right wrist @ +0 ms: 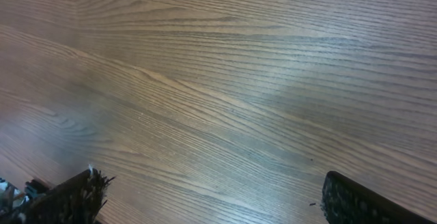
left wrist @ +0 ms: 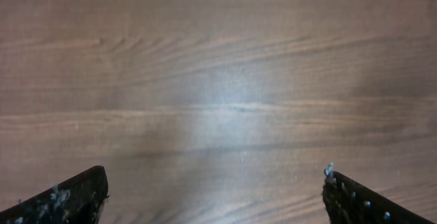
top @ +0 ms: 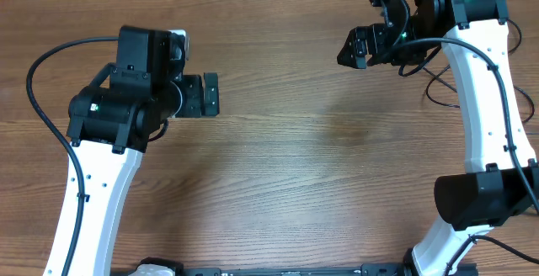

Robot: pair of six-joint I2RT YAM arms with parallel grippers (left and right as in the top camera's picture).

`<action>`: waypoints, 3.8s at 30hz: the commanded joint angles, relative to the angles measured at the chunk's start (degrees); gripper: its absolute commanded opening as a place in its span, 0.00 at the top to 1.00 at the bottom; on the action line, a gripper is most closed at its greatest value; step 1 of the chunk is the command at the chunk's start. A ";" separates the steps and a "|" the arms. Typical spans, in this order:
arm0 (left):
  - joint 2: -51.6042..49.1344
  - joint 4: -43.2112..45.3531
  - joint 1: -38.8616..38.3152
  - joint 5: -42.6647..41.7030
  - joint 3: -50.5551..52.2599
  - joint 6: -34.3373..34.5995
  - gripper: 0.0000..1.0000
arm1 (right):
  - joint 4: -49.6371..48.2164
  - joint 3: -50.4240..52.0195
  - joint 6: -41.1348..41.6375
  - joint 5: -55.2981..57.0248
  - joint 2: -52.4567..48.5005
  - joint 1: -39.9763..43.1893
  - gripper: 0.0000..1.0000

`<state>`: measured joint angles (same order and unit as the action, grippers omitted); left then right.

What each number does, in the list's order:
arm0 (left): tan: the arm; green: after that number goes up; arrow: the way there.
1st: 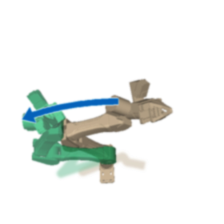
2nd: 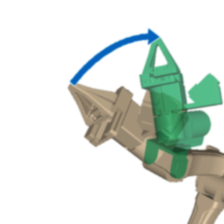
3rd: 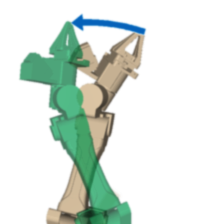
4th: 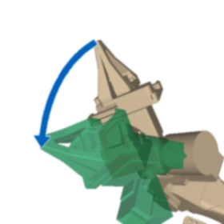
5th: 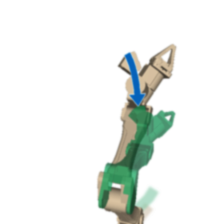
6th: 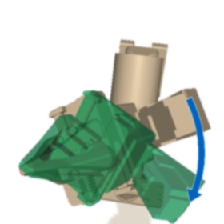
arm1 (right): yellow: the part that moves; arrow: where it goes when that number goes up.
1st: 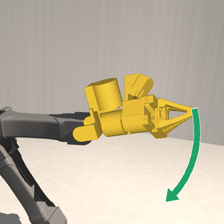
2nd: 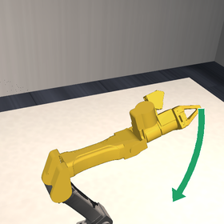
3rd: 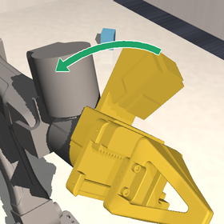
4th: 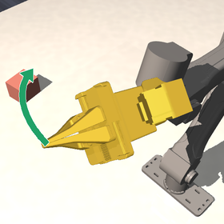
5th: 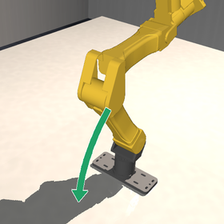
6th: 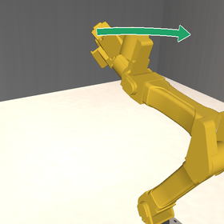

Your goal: Untangle cables

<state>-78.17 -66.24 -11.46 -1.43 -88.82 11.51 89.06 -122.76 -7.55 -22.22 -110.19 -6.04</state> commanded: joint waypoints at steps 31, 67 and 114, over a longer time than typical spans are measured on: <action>55.10 85.42 8.22 -1.11 73.44 0.96 0.00 | -0.31 -0.20 -0.46 0.13 1.97 0.00 0.00; 77.99 61.77 14.49 0.50 88.52 -1.77 0.00 | -0.31 -0.20 -0.46 0.13 1.97 0.00 0.00; 77.92 61.75 14.49 0.52 88.52 -1.79 0.00 | -17.35 2.03 -0.46 -0.98 5.27 -0.72 0.00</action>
<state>-0.86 -4.36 3.36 -1.02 -0.51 10.31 74.63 -122.52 -7.66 -20.99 -109.84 -6.11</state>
